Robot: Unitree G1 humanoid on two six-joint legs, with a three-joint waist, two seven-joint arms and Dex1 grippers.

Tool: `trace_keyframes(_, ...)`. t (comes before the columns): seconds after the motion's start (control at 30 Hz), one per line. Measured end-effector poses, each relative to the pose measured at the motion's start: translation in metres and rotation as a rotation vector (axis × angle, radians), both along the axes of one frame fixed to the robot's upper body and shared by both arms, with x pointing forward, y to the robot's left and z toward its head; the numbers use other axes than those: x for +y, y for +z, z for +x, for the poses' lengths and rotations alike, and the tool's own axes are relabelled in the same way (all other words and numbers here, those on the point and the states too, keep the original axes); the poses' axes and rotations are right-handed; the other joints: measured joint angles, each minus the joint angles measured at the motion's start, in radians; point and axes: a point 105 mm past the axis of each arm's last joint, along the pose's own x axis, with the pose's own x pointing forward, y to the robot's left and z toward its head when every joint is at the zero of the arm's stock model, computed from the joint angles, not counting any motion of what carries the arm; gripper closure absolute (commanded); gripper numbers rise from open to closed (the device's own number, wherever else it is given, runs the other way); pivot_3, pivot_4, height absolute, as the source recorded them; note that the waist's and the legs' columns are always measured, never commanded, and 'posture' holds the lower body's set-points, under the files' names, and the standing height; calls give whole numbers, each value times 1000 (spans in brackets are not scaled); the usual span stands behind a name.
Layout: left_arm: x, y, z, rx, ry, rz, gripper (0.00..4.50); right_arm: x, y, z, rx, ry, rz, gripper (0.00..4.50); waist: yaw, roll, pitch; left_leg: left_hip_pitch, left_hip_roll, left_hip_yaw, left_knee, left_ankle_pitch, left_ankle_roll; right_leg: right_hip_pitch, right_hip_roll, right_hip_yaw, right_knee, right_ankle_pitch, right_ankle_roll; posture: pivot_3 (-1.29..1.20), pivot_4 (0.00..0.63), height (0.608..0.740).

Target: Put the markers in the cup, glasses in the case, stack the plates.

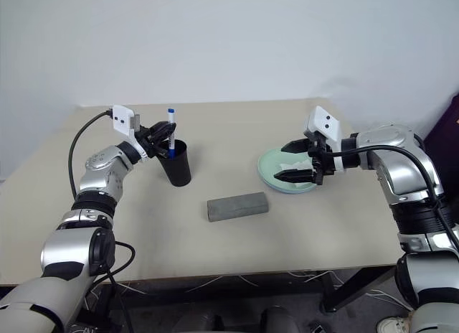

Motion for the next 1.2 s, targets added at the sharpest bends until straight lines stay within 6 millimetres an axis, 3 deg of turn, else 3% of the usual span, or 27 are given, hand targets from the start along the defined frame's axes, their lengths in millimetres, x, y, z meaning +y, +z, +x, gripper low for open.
trace_keyframes(0.47, 3, -19, -7, 35, -13, 1, 3986, 1, 1, 0, -9, 6, 0, 353, 1, 0, 0, 0, 0, 0, 0, 0, 0, 0, 0, 0, 0, 0, 0, 0, 0, 731)
trace_keyframes(0.57, 3, -18, -7, 34, -20, -2, 3276, 1, 1, 0, -10, 8, 1, 353, 1, 0, 0, 0, 0, 0, 0, 0, 0, 0, 0, 0, 0, 0, 0, 0, 0, 731)
trace_keyframes(0.87, 5, -17, -7, 32, -18, -17, 183, 2, 1, 0, -14, 12, 4, 353, 1, 0, 0, 0, 0, 0, 0, 0, 0, 0, 0, 0, 0, 0, 0, 0, 0, 731)
trace_keyframes(1.03, 8, -8, -10, 17, -49, -14, 33, 3, 0, 0, -14, 15, 8, 353, 0, 0, 0, 0, 0, 0, 0, 0, 0, 0, 0, 0, 0, 0, 0, 0, 0, 731)
trace_keyframes(1.2, 19, 8, -26, -14, -133, 7, 33, 5, -1, 2, -14, 5, 19, 353, -4, 0, 0, 0, 1, 1, 0, 0, -1, -1, 0, 0, 1, 0, 0, 0, 0, 731)
